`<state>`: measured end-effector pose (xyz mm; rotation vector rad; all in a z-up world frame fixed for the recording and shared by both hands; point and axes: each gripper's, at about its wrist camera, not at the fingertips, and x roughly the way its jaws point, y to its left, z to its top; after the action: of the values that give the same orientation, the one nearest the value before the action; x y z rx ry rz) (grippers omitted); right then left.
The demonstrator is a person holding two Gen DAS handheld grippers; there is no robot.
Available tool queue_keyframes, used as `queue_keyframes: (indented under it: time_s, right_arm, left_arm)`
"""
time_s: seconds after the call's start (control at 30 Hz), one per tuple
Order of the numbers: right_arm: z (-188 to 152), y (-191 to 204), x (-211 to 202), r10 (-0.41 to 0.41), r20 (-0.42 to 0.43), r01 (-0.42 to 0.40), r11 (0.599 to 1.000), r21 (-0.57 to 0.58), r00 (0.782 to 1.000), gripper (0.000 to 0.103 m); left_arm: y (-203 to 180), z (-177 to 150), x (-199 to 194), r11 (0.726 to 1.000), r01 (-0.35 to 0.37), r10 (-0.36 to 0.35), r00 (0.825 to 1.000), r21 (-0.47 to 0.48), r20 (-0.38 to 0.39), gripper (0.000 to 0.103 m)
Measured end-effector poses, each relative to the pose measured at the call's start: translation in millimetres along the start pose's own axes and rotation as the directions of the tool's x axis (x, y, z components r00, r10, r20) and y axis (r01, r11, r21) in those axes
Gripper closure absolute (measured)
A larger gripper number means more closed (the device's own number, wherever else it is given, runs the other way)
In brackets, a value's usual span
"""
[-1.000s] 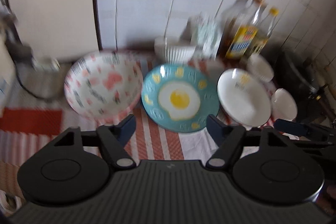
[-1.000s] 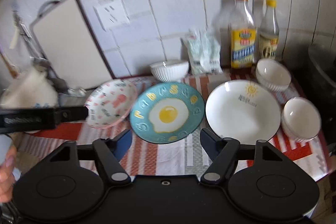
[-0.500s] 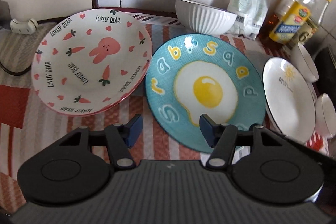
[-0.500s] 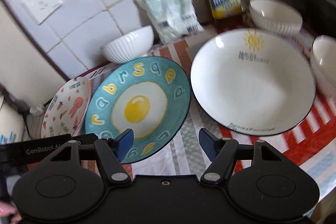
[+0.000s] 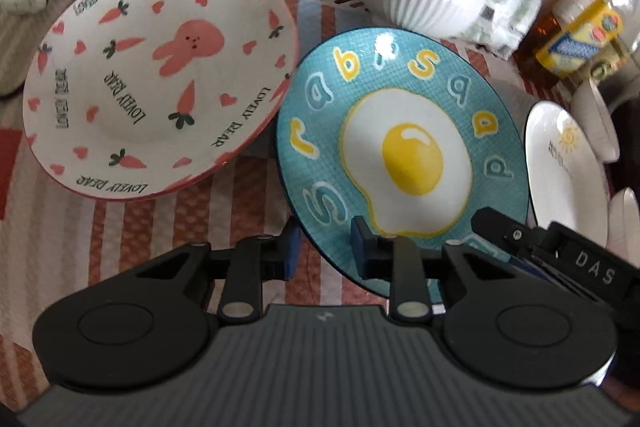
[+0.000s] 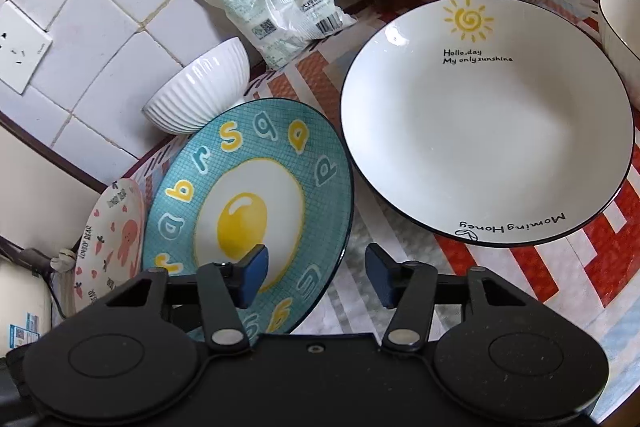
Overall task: Organize plates and bowls
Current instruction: 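Reach the right gripper to the teal egg plate rim and grasp it, then lift the teal egg plate with the right gripper toward the bunny plate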
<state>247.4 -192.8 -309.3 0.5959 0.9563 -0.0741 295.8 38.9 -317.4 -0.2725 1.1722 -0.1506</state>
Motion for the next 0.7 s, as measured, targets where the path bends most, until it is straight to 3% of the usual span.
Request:
queue_keyframes:
  time_s: [0.1, 0.23, 0.3, 0.37, 0.4, 0.47, 0.6, 0.7]
  right_arm:
    - [-1, -3, 3, 0.035, 0.007, -0.035, 0.999, 0.035, 0.999, 0.046]
    - [-2, -6, 12, 0.057, 0.042, -0.059, 0.997, 0.042, 0.997, 0.046]
    - [-1, -7, 16, 0.071, 0.067, -0.075, 0.996, 0.056, 0.995, 0.058]
    - [-1, -4, 19, 0.029, 0.068, -0.032, 0.999, 0.039, 0.997, 0.082]
    - [-2, -6, 19, 0.002, 0.072, -0.004, 1.000, 0.025, 0.997, 0.083]
    - [-4, -15, 17, 0.045, 0.062, -0.049, 0.997, 0.056, 0.997, 0.089]
    - [-6, -12, 9, 0.055, 0.070, -0.055, 0.998, 0.009, 0.996, 0.089]
    - [-5, -15, 0, 0.077, 0.082, -0.080, 0.996, 0.034, 0.994, 0.089]
  left_arm:
    - [2, 1, 1, 1.000, -0.015, 0.015, 1.000, -0.011, 0.027, 0.077]
    - [2, -1, 5, 0.999, -0.038, 0.038, 0.990, 0.004, 0.132, 0.074]
    - [1, 1, 6, 0.999, -0.036, 0.034, 0.988, 0.009, 0.150, 0.078]
    - [3, 0, 5, 1.000, -0.029, 0.027, 0.987, 0.012, 0.158, 0.081]
    - [4, 0, 4, 1.000, -0.024, 0.022, 0.987, 0.013, 0.161, 0.082]
    - [5, -1, 3, 1.000, -0.023, 0.019, 0.985, 0.020, 0.171, 0.083]
    - [-4, -7, -3, 0.995, -0.088, 0.074, 0.973, 0.053, 0.218, 0.083]
    - [-6, -9, -8, 0.994, -0.080, 0.062, 0.973, 0.073, 0.222, 0.083]
